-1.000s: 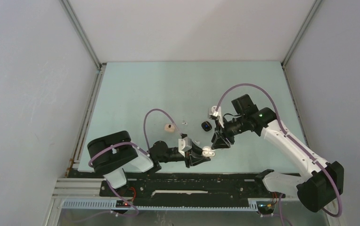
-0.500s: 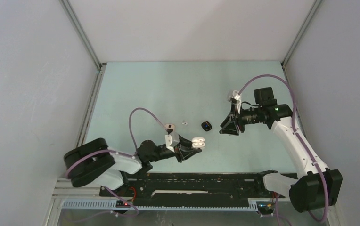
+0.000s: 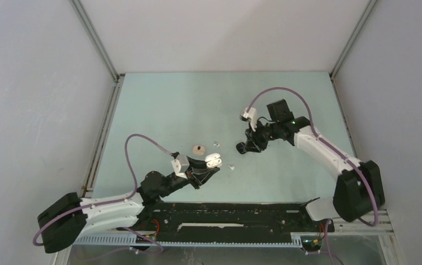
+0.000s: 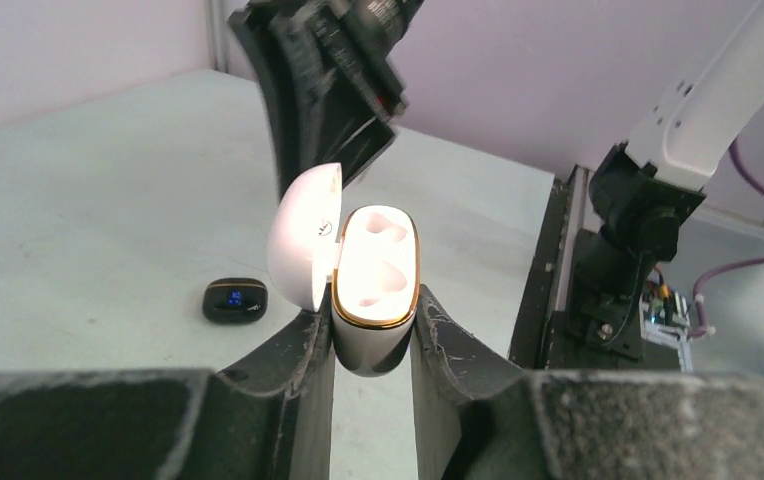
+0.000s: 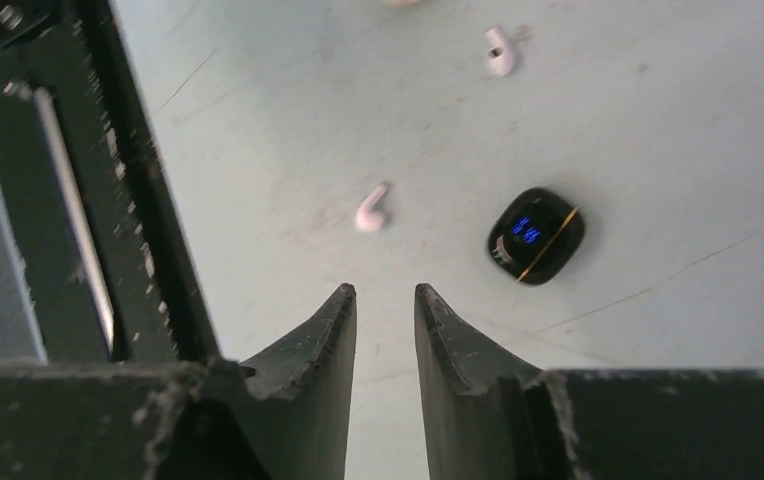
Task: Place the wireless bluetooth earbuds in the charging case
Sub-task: Pick up the right earbud from the center of the board.
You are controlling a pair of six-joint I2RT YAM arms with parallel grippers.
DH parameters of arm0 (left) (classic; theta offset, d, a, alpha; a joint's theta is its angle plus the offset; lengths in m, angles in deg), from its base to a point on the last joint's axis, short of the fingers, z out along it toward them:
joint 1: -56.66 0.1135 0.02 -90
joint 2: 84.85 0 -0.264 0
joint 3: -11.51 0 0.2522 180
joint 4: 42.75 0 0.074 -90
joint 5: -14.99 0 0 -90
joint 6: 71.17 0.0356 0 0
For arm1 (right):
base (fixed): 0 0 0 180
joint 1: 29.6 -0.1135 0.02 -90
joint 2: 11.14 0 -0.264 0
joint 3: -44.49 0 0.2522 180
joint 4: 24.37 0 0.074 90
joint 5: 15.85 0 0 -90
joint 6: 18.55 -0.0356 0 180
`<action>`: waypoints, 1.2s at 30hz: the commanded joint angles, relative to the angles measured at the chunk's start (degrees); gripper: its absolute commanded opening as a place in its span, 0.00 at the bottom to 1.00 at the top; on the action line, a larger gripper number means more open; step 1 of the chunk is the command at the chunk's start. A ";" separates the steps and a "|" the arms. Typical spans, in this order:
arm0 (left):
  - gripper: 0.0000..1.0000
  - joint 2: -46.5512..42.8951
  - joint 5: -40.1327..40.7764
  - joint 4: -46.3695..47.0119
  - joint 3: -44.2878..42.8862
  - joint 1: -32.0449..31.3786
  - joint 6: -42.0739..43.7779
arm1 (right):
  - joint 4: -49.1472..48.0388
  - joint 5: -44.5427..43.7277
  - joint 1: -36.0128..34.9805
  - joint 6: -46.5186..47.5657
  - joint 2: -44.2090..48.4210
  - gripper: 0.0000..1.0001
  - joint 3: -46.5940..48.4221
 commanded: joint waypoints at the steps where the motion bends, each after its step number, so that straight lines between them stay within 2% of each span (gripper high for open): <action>1: 0.00 -8.85 4.58 -7.73 -0.06 0.10 -3.41 | -9.26 -9.32 -2.67 -9.53 -8.30 0.30 8.09; 3: 0.00 -13.67 6.14 -12.36 -0.18 -0.39 -3.64 | -12.99 -12.76 -4.89 -14.93 -11.51 0.31 8.65; 6: 0.00 -20.13 8.90 -18.92 -0.58 -1.44 -2.39 | -17.58 -19.61 -10.39 -17.31 -15.88 0.33 9.24; 11: 0.00 -27.04 13.28 -25.48 -0.91 -2.77 -1.58 | -23.21 -24.19 -13.81 -22.38 -20.81 0.37 10.10; 22: 0.00 -26.53 14.10 -27.39 -2.15 -4.51 -1.45 | -21.67 -27.40 -16.64 -23.69 -29.91 0.42 15.83; 36: 0.00 -29.28 14.73 -30.04 -1.29 -4.88 -1.22 | -20.96 -28.06 -17.56 -22.84 -35.22 0.45 19.99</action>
